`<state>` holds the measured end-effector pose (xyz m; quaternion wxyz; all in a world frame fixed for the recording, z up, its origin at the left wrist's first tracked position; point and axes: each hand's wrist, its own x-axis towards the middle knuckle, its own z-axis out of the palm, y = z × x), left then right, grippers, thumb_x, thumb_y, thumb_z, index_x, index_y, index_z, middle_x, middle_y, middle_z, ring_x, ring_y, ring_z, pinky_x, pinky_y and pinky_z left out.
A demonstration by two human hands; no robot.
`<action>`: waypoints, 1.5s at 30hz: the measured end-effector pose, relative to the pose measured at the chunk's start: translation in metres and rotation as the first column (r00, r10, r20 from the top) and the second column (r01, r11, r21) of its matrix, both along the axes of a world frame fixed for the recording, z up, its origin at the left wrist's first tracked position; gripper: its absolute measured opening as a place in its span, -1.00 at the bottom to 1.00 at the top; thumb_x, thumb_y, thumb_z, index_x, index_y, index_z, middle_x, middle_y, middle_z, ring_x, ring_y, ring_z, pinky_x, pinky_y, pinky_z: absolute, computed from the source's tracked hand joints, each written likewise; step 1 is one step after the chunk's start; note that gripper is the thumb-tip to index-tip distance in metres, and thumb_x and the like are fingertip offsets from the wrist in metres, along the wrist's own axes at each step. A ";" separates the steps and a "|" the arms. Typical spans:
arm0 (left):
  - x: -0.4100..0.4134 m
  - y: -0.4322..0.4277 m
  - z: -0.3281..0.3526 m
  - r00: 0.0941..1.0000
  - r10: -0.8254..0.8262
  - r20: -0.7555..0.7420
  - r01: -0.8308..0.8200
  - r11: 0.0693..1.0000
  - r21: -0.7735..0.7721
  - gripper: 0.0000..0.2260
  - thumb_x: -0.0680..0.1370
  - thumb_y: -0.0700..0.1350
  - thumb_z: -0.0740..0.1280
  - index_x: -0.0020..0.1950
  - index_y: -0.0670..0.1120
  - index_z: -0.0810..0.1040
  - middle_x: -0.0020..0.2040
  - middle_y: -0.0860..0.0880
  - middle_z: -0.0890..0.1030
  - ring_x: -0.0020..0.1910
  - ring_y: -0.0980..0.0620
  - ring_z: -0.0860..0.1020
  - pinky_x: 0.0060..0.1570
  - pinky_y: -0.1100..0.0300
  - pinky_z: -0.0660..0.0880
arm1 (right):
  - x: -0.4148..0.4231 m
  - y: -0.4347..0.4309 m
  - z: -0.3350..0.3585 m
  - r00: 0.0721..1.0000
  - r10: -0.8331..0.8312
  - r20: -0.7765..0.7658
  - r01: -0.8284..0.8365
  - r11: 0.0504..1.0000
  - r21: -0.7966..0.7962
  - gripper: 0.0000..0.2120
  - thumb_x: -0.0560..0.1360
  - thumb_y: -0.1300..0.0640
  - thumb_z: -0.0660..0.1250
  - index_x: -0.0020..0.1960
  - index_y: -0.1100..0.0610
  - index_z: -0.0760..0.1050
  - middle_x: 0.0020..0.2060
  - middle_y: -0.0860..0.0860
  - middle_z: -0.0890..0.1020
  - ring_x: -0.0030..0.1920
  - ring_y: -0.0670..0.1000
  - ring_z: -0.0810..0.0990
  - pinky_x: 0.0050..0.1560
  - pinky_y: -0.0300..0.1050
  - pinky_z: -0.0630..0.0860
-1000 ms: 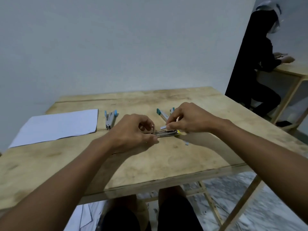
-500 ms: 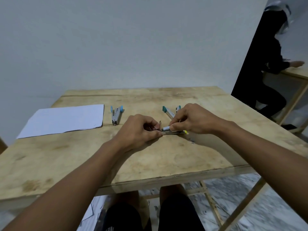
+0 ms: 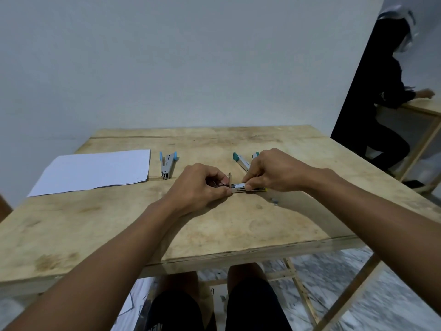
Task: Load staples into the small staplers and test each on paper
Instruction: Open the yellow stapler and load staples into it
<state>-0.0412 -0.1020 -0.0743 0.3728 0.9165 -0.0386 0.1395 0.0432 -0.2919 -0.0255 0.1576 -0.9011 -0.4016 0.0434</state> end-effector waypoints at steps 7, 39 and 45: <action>0.001 0.001 0.000 1.000 -0.007 -0.007 0.006 1.000 -0.030 -0.91 0.42 -0.03 0.52 -0.13 0.00 0.70 -0.31 0.09 0.67 -0.37 0.28 0.55 -0.34 0.45 0.42 | -0.005 -0.004 0.007 1.000 -0.014 0.008 0.014 1.000 0.012 -0.75 0.50 0.28 0.36 0.04 0.01 0.71 -0.13 -0.10 0.72 -0.21 -0.24 0.59 -0.22 -0.48 0.39; 0.000 0.002 -0.002 1.000 -0.027 -0.015 0.025 0.997 -0.079 -0.95 0.42 -0.05 0.51 -0.17 0.00 0.70 -0.32 0.07 0.68 -0.36 0.25 0.57 -0.29 0.34 0.46 | -0.031 0.030 0.018 0.975 -0.059 0.215 0.030 0.990 0.138 -0.92 0.37 0.14 0.42 -0.23 0.06 0.70 -0.32 -0.05 0.71 -0.24 -0.06 0.66 -0.16 -0.10 0.59; 0.002 0.002 -0.003 1.000 -0.010 0.003 0.010 0.998 -0.054 -0.90 0.41 -0.04 0.52 -0.10 0.01 0.72 -0.27 0.08 0.69 -0.29 0.20 0.62 -0.20 0.24 0.56 | -0.028 0.020 0.011 0.959 -0.131 0.251 0.110 0.989 0.096 -0.94 0.33 0.16 0.41 -0.28 0.08 0.67 -0.34 -0.04 0.68 -0.26 0.00 0.63 -0.22 -0.10 0.56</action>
